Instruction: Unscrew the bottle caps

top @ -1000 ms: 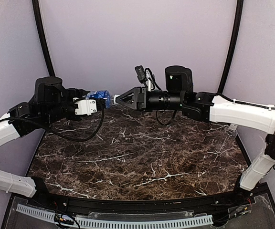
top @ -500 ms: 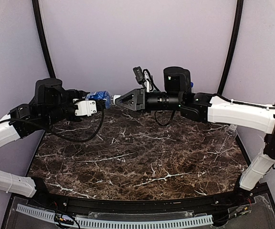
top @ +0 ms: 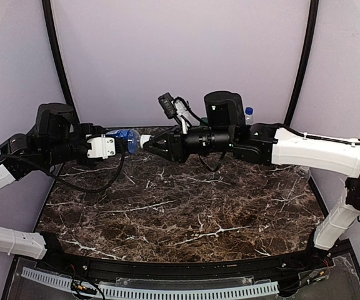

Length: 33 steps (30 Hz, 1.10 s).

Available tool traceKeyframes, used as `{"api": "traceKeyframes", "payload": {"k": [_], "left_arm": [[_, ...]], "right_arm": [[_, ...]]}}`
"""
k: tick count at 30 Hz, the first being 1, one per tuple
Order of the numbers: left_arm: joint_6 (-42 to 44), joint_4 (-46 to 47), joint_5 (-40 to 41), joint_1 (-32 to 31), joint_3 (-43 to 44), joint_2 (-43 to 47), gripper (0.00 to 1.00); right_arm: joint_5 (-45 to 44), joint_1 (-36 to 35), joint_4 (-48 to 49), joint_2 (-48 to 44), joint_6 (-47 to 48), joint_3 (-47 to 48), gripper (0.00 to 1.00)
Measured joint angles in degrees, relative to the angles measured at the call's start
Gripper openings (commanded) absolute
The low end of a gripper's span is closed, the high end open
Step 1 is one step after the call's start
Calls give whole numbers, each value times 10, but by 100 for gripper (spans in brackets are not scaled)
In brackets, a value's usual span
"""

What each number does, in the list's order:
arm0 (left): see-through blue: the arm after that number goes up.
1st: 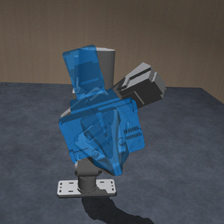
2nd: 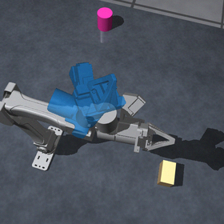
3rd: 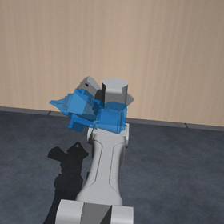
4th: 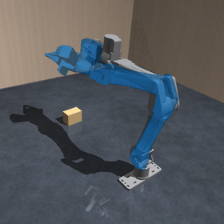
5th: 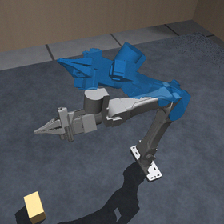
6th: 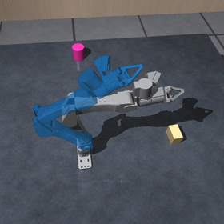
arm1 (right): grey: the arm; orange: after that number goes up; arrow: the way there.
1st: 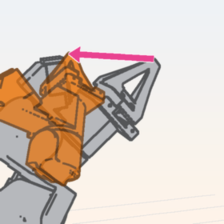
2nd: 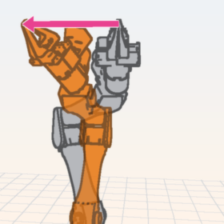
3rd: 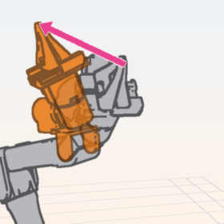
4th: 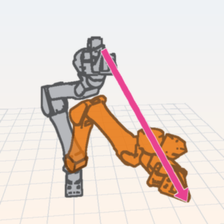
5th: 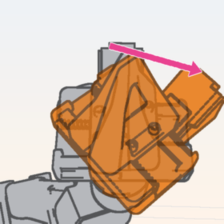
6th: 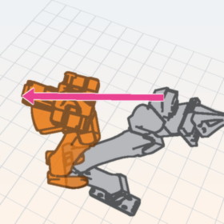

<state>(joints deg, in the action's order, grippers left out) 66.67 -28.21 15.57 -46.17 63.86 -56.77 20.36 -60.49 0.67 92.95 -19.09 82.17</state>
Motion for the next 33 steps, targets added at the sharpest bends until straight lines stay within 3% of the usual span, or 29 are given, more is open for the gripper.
{"api": "traceKeyframes", "payload": {"k": [11,19,25,26,30,31,33], "left_arm": [[-68,-209,-157,0,53,-2,36],[-75,-296,-231,-3,56,-7,36],[-75,-303,-245,-3,56,-14,35],[-75,-303,-245,-3,56,-15,35],[-76,-294,-245,-5,56,-17,35],[-77,-285,-239,-7,56,-19,35],[-83,-265,-228,-7,56,-22,35]], "right_arm": [[-172,-121,-47,-47,412,-42,0],[-339,-220,-37,-52,744,-73,0],[-386,-239,2,-53,870,-100,0],[-388,-240,10,-55,883,-107,11],[-391,-242,43,-65,903,-132,92],[-388,-243,47,-67,900,-135,98],[-384,-247,55,-71,874,-139,98]]}}
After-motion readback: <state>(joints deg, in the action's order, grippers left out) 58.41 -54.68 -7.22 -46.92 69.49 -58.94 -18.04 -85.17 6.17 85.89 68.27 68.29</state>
